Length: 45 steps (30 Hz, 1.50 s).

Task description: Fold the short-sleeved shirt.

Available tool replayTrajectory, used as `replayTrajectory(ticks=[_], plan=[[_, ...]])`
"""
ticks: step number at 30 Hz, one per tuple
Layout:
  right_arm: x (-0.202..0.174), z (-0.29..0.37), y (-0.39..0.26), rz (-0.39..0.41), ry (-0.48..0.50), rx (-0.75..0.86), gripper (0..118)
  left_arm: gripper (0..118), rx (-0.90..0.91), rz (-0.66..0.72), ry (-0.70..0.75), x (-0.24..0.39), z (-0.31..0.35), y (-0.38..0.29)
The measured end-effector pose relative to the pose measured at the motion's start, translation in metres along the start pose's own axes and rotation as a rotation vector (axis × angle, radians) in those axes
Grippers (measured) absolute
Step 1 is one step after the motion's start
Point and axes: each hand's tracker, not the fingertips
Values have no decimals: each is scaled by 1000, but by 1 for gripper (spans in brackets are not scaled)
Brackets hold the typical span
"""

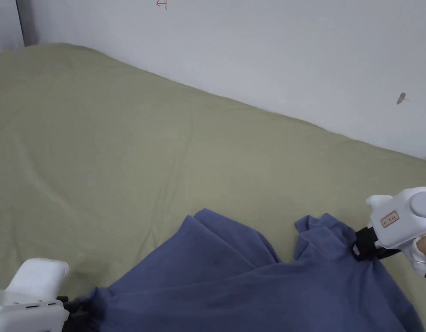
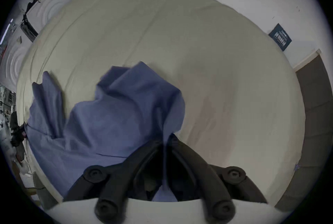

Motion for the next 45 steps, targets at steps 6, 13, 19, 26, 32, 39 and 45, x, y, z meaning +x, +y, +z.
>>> replayTrajectory(ticks=[6,13,19,26,32,39,45], plan=[[3,89,-10,-4,7,193,1,9,73,-20,-40,-1,34,31],[17,210,-9,-45,-56,412,1,8,217,-173,-29,16,86,124],[33,282,3,-86,-125,553,1,8,284,-225,-17,28,113,208],[57,324,30,-140,-192,680,1,8,333,-294,10,50,126,293],[69,349,61,-160,-253,776,1,8,388,-312,54,71,123,354],[80,365,91,-203,-315,913,1,8,490,-306,93,81,128,405],[77,381,96,-204,-339,1019,1,8,571,-294,128,86,146,424]])
